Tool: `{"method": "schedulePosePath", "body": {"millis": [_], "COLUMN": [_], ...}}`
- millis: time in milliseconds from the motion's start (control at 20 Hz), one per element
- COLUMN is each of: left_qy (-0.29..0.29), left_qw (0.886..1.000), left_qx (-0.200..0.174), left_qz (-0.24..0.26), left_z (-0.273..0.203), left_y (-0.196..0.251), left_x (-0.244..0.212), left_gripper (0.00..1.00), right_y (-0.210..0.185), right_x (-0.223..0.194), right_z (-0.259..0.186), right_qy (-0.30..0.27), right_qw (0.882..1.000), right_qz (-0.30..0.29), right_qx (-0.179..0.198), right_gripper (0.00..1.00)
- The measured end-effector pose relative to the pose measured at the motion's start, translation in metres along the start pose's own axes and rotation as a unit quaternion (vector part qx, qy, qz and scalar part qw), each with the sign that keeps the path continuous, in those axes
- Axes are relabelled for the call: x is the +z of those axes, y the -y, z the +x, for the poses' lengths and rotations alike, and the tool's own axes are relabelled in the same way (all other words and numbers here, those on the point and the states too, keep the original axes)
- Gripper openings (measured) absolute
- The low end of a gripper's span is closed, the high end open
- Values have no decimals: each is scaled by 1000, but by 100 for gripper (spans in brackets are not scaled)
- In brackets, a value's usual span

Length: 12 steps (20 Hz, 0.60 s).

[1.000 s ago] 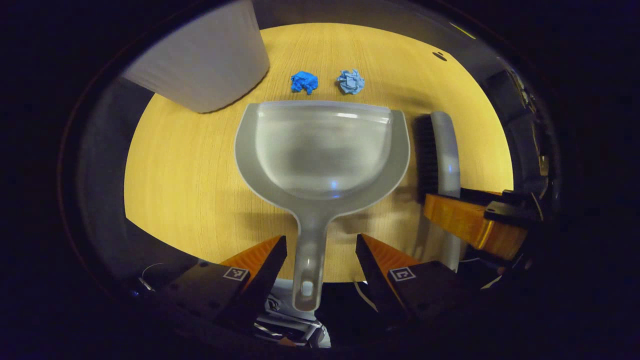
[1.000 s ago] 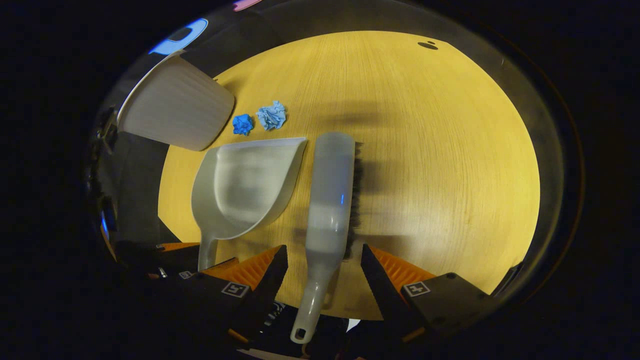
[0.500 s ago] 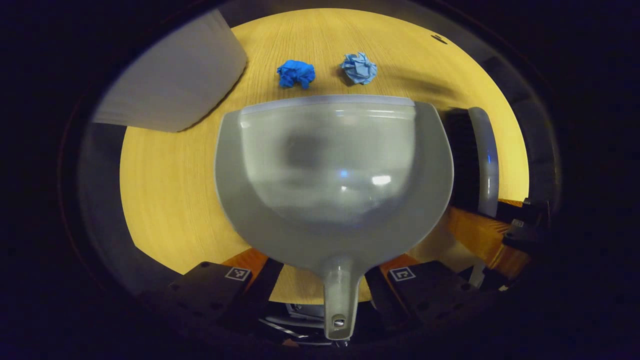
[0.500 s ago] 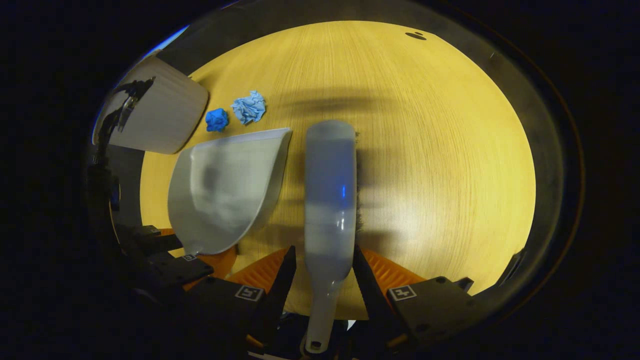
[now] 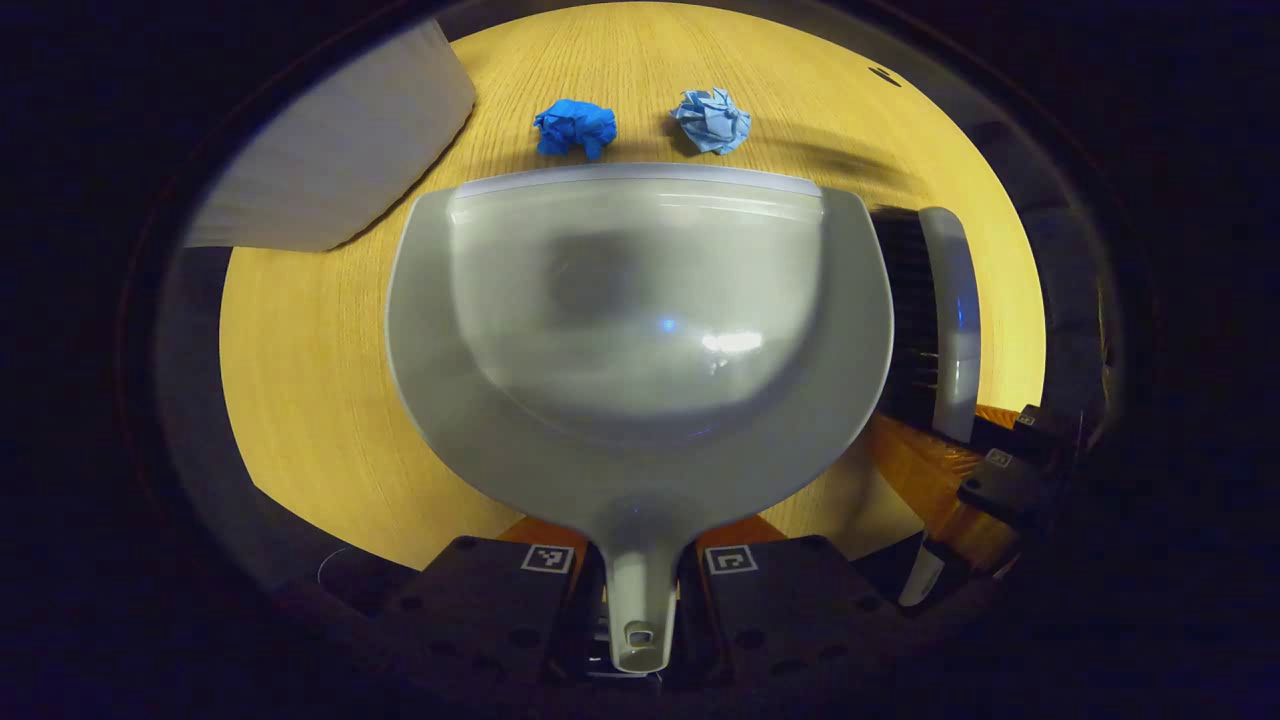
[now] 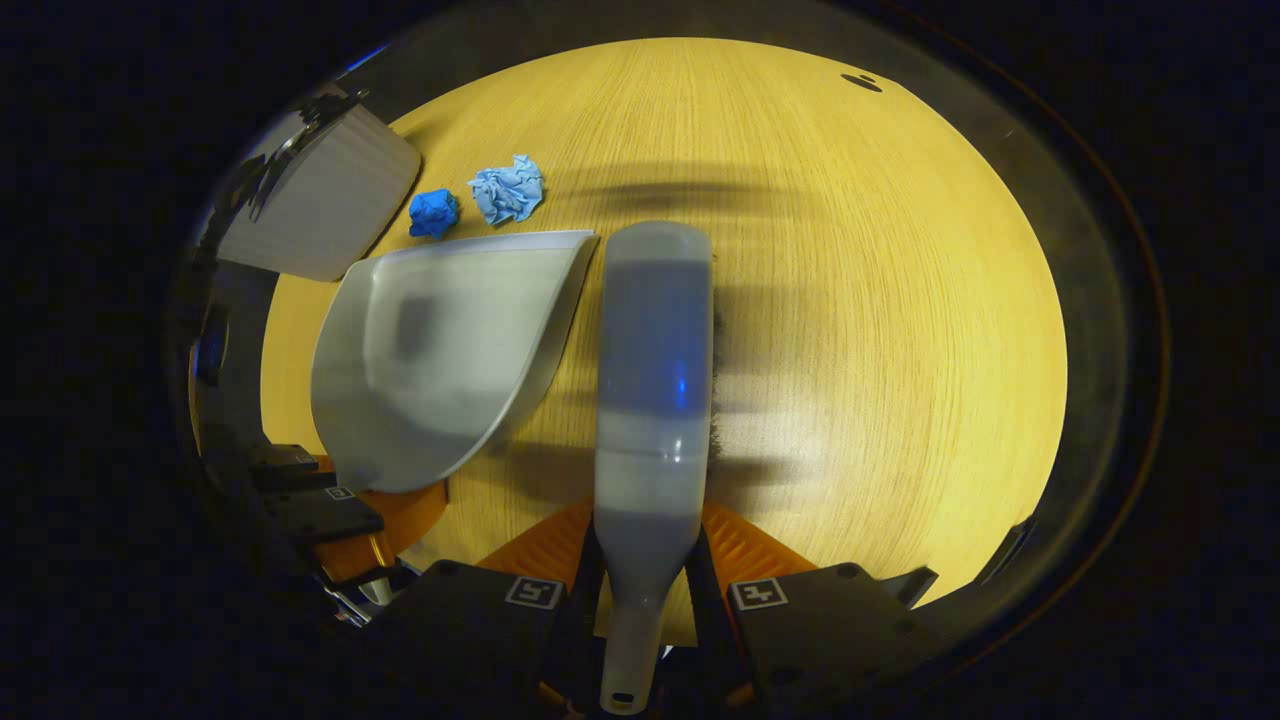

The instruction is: Pick up the small broom and dustpan from the desktop, sweep the trash into the dustpan with the broom, and then empty the trash into the garbage bin.

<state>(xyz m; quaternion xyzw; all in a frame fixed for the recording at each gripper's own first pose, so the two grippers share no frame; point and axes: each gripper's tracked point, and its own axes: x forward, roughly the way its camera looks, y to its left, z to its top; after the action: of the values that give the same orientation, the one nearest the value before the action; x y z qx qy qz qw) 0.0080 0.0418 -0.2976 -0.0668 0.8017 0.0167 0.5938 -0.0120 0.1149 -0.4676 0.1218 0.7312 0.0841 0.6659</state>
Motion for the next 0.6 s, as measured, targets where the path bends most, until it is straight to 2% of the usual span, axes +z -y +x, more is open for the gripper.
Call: {"method": "schedulePosePath", "body": {"millis": [100, 150, 250, 300, 350, 400, 450, 550, 600], "left_qy": [6, 10, 13, 17, 15, 14, 12, 10, 9], "left_qw": [1000, 1000, 999, 998, 997, 995, 993, 991, 991], "left_qx": [-5, -8, -14, -16, -9, 4, 13, 16, 19], "left_qz": [5, 10, 34, 53, 75, 97, 117, 133, 136], "left_z": [2, 3, 3, 1, 3, 4, 4, 6, 7], "left_y": [-1, -1, -4, -6, -12, -19, -25, -31, -36], "left_x": [0, 0, -3, -6, -12, -18, -25, -36, -40], "left_gripper": [31, 30, 29, 28, 28, 29, 28, 28, 28], "right_y": [-3, -3, -1, 3, 9, 14, 20, 30, 31], "right_x": [-6, -5, -5, -3, 5, 18, 31, 79, 102], "right_z": [-1, 2, -1, -4, -6, -9, -14, -27, -31], "right_qy": [-12, -10, -17, -22, -20, -10, -2, 37, 56], "right_qw": [1000, 1000, 999, 999, 999, 999, 999, 996, 994], "right_qz": [-7, -14, -23, -26, -27, -31, -45, -77, -88], "right_qx": [4, 6, 15, 17, 13, 12, 7, -12, -19], "right_gripper": [42, 46, 33, 36, 27, 27, 31, 22, 31]}}
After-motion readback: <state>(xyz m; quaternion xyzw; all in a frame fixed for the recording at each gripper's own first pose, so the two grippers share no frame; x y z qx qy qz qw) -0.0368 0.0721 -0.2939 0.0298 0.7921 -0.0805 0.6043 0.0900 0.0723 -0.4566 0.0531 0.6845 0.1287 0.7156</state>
